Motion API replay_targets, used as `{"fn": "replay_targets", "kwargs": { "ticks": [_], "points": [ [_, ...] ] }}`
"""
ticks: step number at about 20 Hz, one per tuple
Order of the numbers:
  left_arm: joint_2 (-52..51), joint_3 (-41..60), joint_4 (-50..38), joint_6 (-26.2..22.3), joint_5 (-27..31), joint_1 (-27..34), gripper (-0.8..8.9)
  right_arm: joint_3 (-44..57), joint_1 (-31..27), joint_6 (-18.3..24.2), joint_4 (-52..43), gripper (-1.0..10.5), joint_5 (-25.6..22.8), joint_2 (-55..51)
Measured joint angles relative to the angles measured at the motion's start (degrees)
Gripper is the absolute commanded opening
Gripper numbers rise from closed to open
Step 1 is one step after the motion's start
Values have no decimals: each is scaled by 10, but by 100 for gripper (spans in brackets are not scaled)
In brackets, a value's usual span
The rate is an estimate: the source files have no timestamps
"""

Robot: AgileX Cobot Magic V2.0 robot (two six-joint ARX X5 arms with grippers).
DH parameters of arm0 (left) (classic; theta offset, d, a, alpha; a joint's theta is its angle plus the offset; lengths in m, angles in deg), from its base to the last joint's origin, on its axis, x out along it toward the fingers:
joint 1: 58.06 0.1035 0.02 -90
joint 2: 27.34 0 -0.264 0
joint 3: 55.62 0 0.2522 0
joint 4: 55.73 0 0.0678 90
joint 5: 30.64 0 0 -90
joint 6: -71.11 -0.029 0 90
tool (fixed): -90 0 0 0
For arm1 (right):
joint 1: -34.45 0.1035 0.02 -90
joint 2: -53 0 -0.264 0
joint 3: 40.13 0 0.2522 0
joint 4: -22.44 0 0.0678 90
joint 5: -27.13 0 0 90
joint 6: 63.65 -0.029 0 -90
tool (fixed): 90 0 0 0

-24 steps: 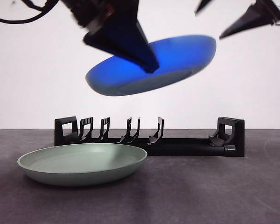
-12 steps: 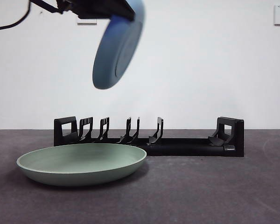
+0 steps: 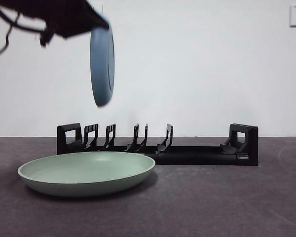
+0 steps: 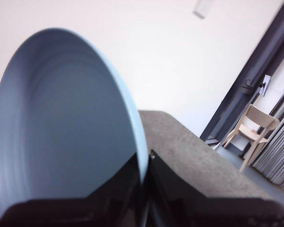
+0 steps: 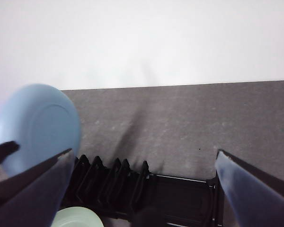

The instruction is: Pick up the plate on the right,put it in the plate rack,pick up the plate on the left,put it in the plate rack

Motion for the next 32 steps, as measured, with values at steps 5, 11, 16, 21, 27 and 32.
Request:
{"fn": "replay_targets", "kwargs": {
  "ticks": [5, 11, 16, 21, 27, 32],
  "points": [
    [45, 0, -11, 27, -8, 9, -9, 0, 0, 0, 10, 500, 0, 0],
    [70, 0, -14, 27, -6, 10, -9, 0, 0, 2, 22, 500, 0, 0],
    [98, 0, 5, 11, 6, 11, -9, 0, 0, 2, 25, 500, 0, 0],
    [101, -2, 42, -21, 25, 8, 45, 0, 0, 2, 28, 500, 0, 0],
    [102, -2, 57, -47, 27, 9, 386, 0, 0, 2, 44, 500, 2, 8],
    [85, -2, 71, -77, -10, 9, 385, 0, 0, 2, 81, 499, 11, 31]
  ]
}}
